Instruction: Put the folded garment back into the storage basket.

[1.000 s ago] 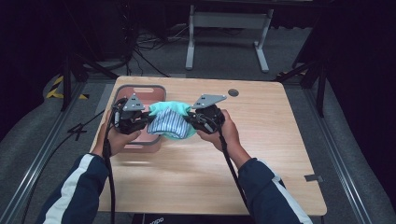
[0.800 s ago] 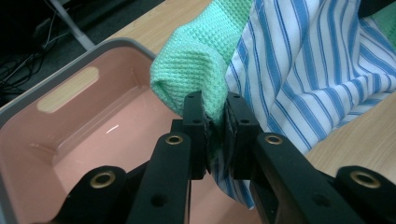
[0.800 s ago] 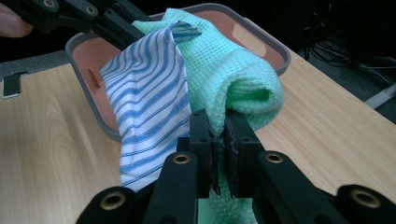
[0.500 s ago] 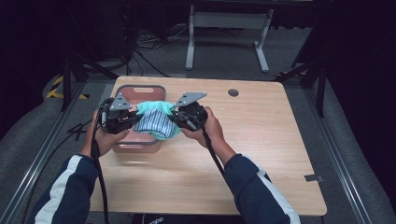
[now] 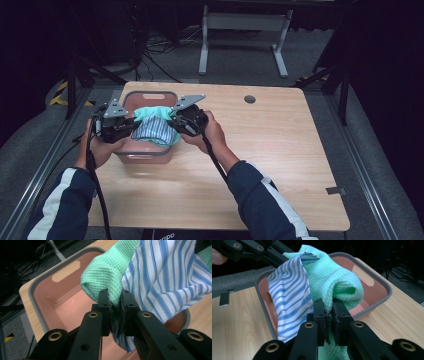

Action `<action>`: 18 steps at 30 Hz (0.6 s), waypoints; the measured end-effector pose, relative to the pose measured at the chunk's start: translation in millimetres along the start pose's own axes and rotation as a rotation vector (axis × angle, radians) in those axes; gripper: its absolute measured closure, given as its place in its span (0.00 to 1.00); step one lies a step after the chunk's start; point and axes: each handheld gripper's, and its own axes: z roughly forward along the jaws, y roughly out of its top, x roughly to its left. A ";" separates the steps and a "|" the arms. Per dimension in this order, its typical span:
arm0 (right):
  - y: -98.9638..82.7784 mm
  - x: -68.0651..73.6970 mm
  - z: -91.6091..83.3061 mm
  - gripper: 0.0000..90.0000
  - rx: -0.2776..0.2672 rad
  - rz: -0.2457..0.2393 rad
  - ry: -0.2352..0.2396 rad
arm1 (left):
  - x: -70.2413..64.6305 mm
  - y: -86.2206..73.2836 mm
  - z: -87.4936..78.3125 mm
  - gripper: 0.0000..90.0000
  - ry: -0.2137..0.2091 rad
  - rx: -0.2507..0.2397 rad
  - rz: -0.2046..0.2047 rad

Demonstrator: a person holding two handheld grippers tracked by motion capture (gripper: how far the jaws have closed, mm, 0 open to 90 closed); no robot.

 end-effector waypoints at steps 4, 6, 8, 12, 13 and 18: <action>6.0 4.5 9.4 0.92 0.001 -0.004 0.010 | 6.3 -5.9 -6.6 0.90 0.015 0.002 -0.021; 8.2 6.4 14.1 0.92 0.003 -0.007 0.015 | 9.3 -8.8 -8.9 0.90 0.020 0.008 -0.015; 9.7 8.1 18.4 0.92 0.004 -0.005 0.019 | 12.0 -11.2 -10.0 0.90 0.029 0.011 -0.010; 12.8 10.7 27.2 0.92 0.012 -0.009 0.028 | 15.6 -16.9 -10.0 0.90 0.027 0.035 -0.018; 13.9 10.6 29.6 0.92 0.014 -0.008 0.031 | 17.4 -17.7 -10.5 0.90 0.036 0.044 -0.008; 15.3 10.6 38.2 0.92 0.017 0.002 0.037 | 25.7 -22.2 -10.3 0.90 0.041 0.046 -0.030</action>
